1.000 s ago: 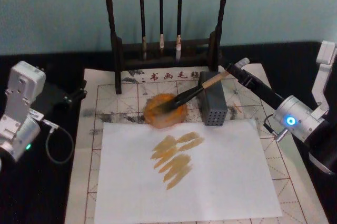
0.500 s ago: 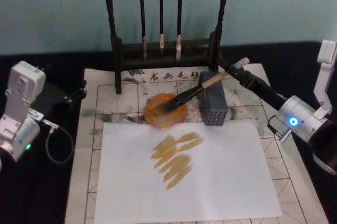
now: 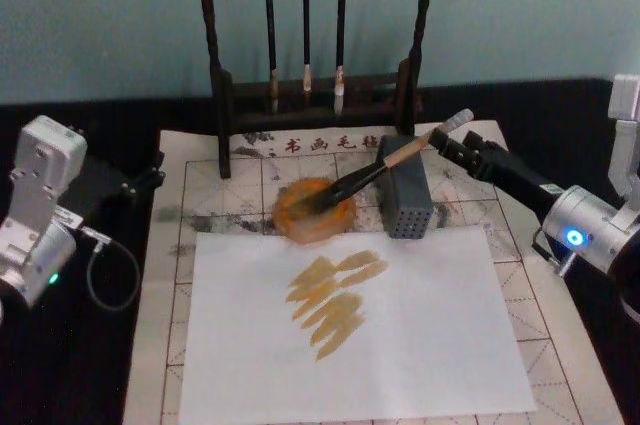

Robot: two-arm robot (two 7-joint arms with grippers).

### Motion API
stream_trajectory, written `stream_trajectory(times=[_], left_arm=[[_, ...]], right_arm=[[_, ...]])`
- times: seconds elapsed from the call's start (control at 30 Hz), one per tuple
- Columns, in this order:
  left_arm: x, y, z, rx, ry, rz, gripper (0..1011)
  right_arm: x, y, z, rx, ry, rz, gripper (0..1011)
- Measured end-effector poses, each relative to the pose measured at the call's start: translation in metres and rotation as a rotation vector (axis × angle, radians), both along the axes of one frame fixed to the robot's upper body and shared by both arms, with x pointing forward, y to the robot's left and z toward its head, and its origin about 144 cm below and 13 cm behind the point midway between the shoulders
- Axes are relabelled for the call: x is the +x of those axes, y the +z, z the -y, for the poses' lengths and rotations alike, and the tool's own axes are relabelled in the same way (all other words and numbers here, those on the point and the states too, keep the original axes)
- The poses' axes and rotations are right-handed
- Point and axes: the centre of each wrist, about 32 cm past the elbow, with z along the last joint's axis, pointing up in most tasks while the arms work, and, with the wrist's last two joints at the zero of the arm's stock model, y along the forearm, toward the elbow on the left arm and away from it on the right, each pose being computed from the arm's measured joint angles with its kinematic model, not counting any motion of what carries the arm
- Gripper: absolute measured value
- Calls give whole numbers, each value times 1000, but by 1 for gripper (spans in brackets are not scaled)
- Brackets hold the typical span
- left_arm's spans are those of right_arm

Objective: Pick up the brush from the inkstone, write on the paper, then place the brush back to its original position.

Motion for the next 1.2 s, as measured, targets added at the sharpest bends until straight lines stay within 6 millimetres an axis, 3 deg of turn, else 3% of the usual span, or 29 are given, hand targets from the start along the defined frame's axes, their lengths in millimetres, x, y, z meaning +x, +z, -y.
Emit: stream_trajectory(times=[0.43, 1.2], left_arm=[[0, 0, 0, 0, 0, 0, 1001], [0, 0, 0, 0, 0, 0, 1001]], right_arm=[[-15, 17, 10, -341, 6, 39, 1000], [-15, -2, -12, -439, -182, 140, 1000]])
